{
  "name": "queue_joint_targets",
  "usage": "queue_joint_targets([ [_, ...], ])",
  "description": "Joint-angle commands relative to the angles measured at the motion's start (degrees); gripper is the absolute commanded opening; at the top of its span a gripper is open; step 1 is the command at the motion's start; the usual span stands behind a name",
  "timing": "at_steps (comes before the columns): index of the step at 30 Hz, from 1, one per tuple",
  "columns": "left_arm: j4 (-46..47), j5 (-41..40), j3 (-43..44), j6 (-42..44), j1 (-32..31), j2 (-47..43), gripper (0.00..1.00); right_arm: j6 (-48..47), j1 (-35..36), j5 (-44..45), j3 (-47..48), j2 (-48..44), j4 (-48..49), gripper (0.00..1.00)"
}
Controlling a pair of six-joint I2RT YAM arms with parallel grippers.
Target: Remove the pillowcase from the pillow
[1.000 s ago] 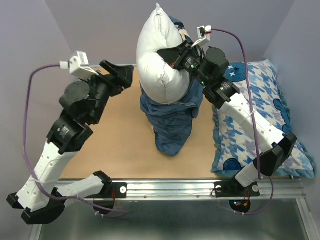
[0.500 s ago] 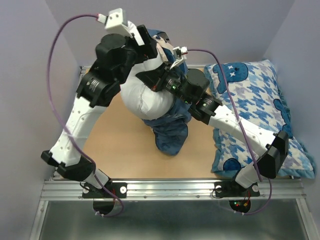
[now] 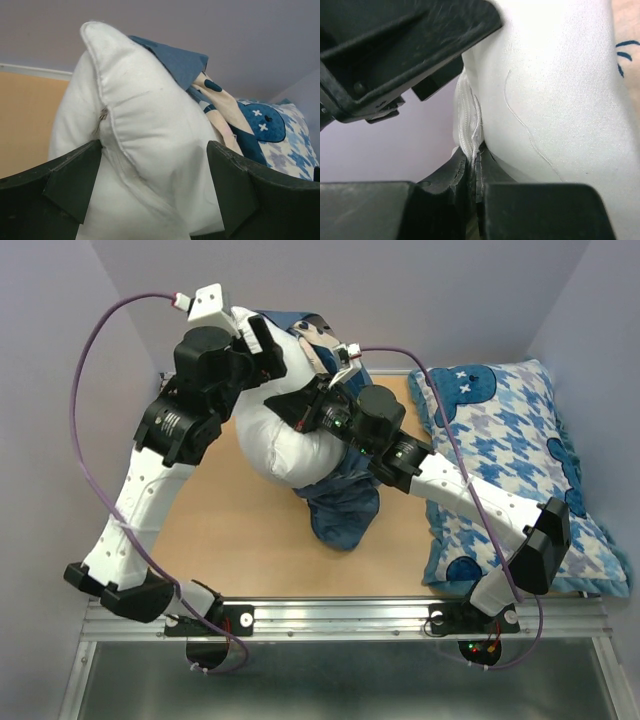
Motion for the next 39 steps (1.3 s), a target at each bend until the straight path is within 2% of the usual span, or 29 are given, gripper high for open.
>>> queue_joint_targets([
  [1, -2.6, -4.9, -5.2, -0.8, 3.0, -6.0, 0.99, -1.9, -0.6, 4.0, -2.9, 1.4, -7.5, 0.01],
  [4, -4.3, -7.7, -6.1, -1.9, 3.4, -6.7, 0.99, -1.6, -0.6, 3.6, -2.5, 1.9, -7.5, 0.01],
  [7, -3.1, -6.0, -8.0, -2.3, 3.6, -6.5, 0.99, -1.6, -0.4, 3.5, -2.4, 1.9, -7.5, 0.01],
  [9, 0.2, -3.0, -10.6, -2.2, 3.9, -7.5, 0.99, -1.6, -0.3, 3.5, -2.5, 1.9, -7.5, 0.01],
  [10, 3.5, 1.1, -11.5, -2.6, 4.5, -8.5, 0.99, -1.6, -0.1, 3.6, -2.5, 1.9, -7.5, 0.0],
  [17, 9.9, 12.1, -14.6, -3.2, 6.4, -8.3, 0.99, -2.0, 0.5, 3.2, -3.0, 1.9, -7.5, 0.0],
  [19, 12.5, 14.5, -18.3, -3.5, 7.9, -9.1, 0.99, -2.0, 0.9, 2.8, -2.4, 2.6, -7.9, 0.01],
  [20, 16.9, 18.5, -20.2, -4.0, 8.8, -10.8, 0.99, -2.1, 1.2, 2.3, -2.1, 3.0, -8.6, 0.01],
  [22, 20.1, 23.5, -24.2, -4.6, 10.2, -11.9, 0.99, -2.5, 1.9, 2.2, -1.5, 4.0, -9.3, 0.01],
  [29, 22.9, 28.9, -27.0, -2.7, 10.5, -10.0, 0.98, -4.4, 4.4, 1.5, 0.0, 5.9, -10.6, 0.01],
  [31, 23.0, 30.6, -26.7, -2.2, 10.6, -8.7, 0.86, -5.2, 4.9, -0.5, 1.2, 7.0, -11.5, 0.01],
  [33, 20.1, 30.7, -24.8, -1.5, 10.6, -6.2, 0.61, -6.7, 5.7, -2.4, 2.7, 7.9, -13.0, 0.01],
  [34, 19.2, 30.7, -24.5, -1.1, 10.6, -5.5, 0.3, -7.3, 5.9, -2.9, 3.3, 8.1, -13.7, 0.0],
  [35, 17.3, 30.5, -23.9, -0.5, 10.6, -4.3, 0.07, -8.5, 6.0, -2.9, 4.2, 8.2, -16.1, 0.01],
  [36, 16.3, 30.1, -23.6, 0.1, 10.6, -4.0, 0.0, -9.3, 6.0, -2.6, 5.4, 7.7, -17.2, 0.02],
  [37, 15.4, 29.7, -23.6, 0.7, 10.5, -3.7, 0.0, -10.1, 6.0, -2.2, 6.0, 7.2, -18.1, 0.09],
  [38, 14.3, 28.9, -23.8, 1.2, 10.5, -4.0, 0.0, -11.6, 6.0, -1.9, 6.2, 6.6, -18.6, 0.31],
  [39, 13.9, 27.3, -24.4, 2.5, 10.5, -4.3, 0.0, -12.4, 6.0, -1.3, 6.5, 4.4, -19.8, 0.44],
])
